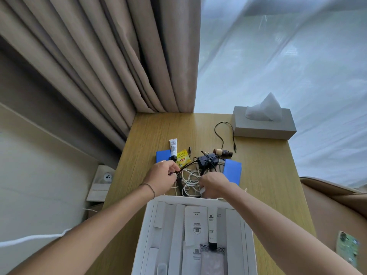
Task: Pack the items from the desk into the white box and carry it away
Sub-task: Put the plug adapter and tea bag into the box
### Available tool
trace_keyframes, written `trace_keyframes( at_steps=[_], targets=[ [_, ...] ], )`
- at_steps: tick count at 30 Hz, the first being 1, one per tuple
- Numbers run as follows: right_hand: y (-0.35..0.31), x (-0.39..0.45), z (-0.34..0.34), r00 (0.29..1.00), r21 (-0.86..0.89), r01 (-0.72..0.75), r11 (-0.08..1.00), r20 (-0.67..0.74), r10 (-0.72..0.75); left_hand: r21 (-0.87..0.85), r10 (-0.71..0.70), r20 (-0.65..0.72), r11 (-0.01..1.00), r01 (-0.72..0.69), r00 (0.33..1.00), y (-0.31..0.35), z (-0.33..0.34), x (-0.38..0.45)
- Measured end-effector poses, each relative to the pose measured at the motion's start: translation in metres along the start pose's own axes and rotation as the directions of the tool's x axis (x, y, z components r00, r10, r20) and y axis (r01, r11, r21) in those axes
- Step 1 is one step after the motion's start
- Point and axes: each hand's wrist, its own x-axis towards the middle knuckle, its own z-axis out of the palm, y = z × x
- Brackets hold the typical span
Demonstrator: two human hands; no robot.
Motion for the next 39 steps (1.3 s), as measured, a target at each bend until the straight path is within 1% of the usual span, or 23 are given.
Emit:
trace_keyframes(
  at_steps=[2, 4, 6, 7, 8, 9, 10, 11, 12, 13, 14, 16, 18, 20, 22, 25, 30, 33, 36, 39],
  targets=[
    [0.006, -0.004, -0.002, 0.997, 0.106, -0.014, 0.994, -0.068, 0.021, 0.023, -0.019, 0.008, 1.000, 0.018, 1.000, 0.000, 0.000, 0.010],
    [0.013, -0.009, -0.009, 0.984, 0.245, -0.028, 0.969, -0.164, 0.070, 0.050, -0.030, 0.012, 0.998, 0.030, 0.999, 0.001, 0.001, 0.022],
    [0.018, -0.016, -0.017, 0.954, 0.443, -0.037, 0.896, -0.251, 0.164, 0.097, -0.023, 0.026, 0.995, 0.021, 0.999, 0.003, 0.003, 0.036],
    [0.021, -0.020, -0.021, 0.935, 0.569, -0.031, 0.822, -0.274, 0.225, 0.126, -0.014, 0.034, 0.992, 0.009, 0.999, 0.004, 0.004, 0.043],
    [0.023, -0.025, -0.025, 0.917, 0.704, -0.007, 0.710, -0.278, 0.285, 0.156, -0.005, 0.041, 0.988, -0.001, 0.999, 0.005, 0.005, 0.051],
    [0.025, -0.029, -0.028, 0.907, 0.835, 0.026, 0.550, -0.251, 0.338, 0.188, -0.001, 0.051, 0.982, -0.009, 0.999, 0.006, 0.006, 0.058],
    [0.026, -0.033, -0.030, 0.909, 0.934, 0.054, 0.353, -0.192, 0.370, 0.225, -0.004, 0.061, 0.974, -0.010, 0.998, 0.006, 0.008, 0.066],
    [0.026, -0.037, -0.033, 0.918, 0.985, 0.065, 0.157, -0.121, 0.378, 0.265, -0.016, 0.068, 0.964, -0.003, 0.998, 0.005, 0.011, 0.073],
    [0.026, -0.041, -0.035, 0.926, 0.998, 0.062, -0.003, -0.056, 0.372, 0.304, -0.030, 0.068, 0.953, 0.008, 0.997, 0.003, 0.013, 0.079],
    [0.027, -0.043, -0.037, 0.931, 0.991, 0.054, -0.119, -0.007, 0.365, 0.340, -0.039, 0.062, 0.940, 0.016, 0.997, 0.001, 0.017, 0.085],
    [0.027, -0.045, -0.037, 0.932, 0.978, 0.050, -0.202, 0.027, 0.361, 0.374, -0.038, 0.053, 0.927, 0.015, 0.998, -0.002, 0.021, 0.090],
    [0.028, -0.046, -0.037, 0.930, 0.950, 0.058, -0.307, 0.060, 0.363, 0.447, 0.008, 0.045, 0.894, -0.027, 0.999, -0.008, 0.029, 0.100],
    [0.028, -0.046, -0.035, 0.927, 0.930, 0.072, -0.360, 0.071, 0.368, 0.508, 0.058, 0.061, 0.858, -0.082, 0.996, -0.014, 0.036, 0.111],
    [0.026, -0.046, -0.033, 0.924, 0.924, 0.089, -0.371, 0.062, 0.376, 0.546, 0.058, 0.097, 0.832, -0.101, 0.994, -0.018, 0.041, 0.122],
    [0.024, -0.047, -0.030, 0.922, 0.933, 0.105, -0.345, 0.039, 0.385, 0.565, 0.046, 0.124, 0.818, -0.109, 0.991, -0.021, 0.046, 0.130],
    [0.021, -0.052, -0.026, 0.925, 0.945, 0.121, -0.303, 0.003, 0.379, 0.575, 0.062, 0.124, 0.809, -0.122, 0.990, -0.022, 0.055, 0.137],
    [0.012, -0.065, -0.025, 0.922, 0.950, 0.152, -0.272, -0.037, 0.385, 0.655, 0.046, 0.133, 0.745, -0.123, 0.990, -0.018, 0.057, 0.145],
    [0.007, -0.072, -0.025, 0.918, 0.951, 0.160, -0.266, -0.044, 0.395, 0.669, 0.019, 0.173, 0.732, -0.132, 0.985, -0.016, 0.056, 0.149],
    [0.001, -0.078, -0.023, 0.914, 0.955, 0.156, -0.253, -0.042, 0.404, 0.644, 0.037, 0.199, 0.748, -0.159, 0.979, -0.016, 0.059, 0.151],
    [-0.006, -0.082, -0.018, 0.919, 0.946, 0.158, -0.282, -0.036, 0.392, 0.661, 0.043, 0.198, 0.732, -0.166, 0.979, -0.015, 0.060, 0.150]
  ],
)
